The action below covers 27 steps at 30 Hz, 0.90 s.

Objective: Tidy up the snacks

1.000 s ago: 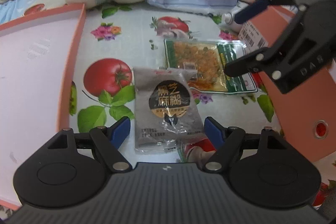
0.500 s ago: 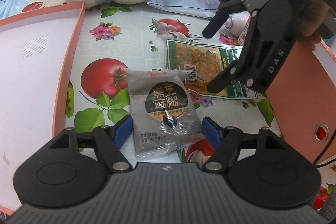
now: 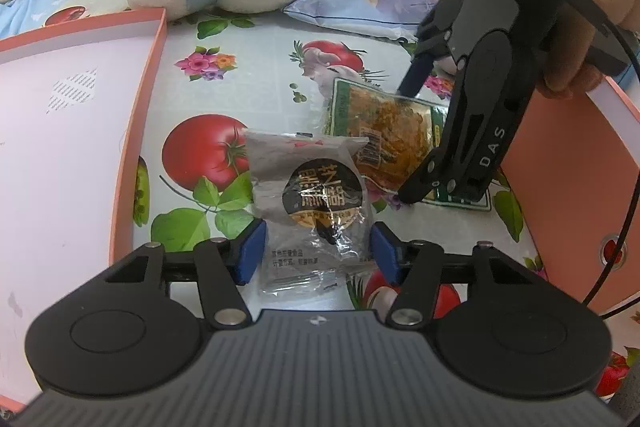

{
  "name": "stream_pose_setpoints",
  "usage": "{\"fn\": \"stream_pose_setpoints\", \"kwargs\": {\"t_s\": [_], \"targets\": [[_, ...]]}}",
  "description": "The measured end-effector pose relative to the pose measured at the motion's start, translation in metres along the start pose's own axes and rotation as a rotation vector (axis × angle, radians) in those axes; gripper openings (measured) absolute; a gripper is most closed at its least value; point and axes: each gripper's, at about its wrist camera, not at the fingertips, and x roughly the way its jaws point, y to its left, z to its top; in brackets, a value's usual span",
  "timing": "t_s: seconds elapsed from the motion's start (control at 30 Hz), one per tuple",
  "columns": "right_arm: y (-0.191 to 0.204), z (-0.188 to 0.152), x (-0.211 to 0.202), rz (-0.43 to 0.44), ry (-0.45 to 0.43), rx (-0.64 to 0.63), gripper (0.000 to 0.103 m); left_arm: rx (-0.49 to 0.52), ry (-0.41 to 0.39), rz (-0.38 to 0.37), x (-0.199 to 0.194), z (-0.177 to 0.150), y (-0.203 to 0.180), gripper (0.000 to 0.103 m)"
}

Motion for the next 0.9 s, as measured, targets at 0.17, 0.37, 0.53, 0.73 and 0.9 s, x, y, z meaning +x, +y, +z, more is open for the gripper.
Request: {"fn": "stream_pose_setpoints", "kwargs": {"t_s": [0.17, 0.37, 0.53, 0.73, 0.9], "targets": [[0.008, -0.009, -0.008, 0.016, -0.021, 0.125, 0.078, -0.018, 0.001, -0.011, -0.001, 0.001, 0.005, 0.054], [0.020, -0.029, -0.016, 0.003, -0.076, 0.239, 0.062, -0.050, -0.001, -0.035, -0.005, 0.000, 0.012, 0.051], [0.030, -0.043, -0.021, 0.052, -0.100, 0.332, 0.058, -0.078, 0.009, -0.045, -0.015, -0.003, 0.016, 0.050], [0.044, -0.061, -0.027, 0.042, -0.118, 0.420, 0.043, -0.120, 0.019, -0.047, -0.029, -0.009, 0.022, 0.050], [0.064, -0.072, -0.033, 0.062, -0.139, 0.518, 0.030, -0.133, 0.002, -0.039, -0.041, -0.013, 0.026, 0.050]]}}
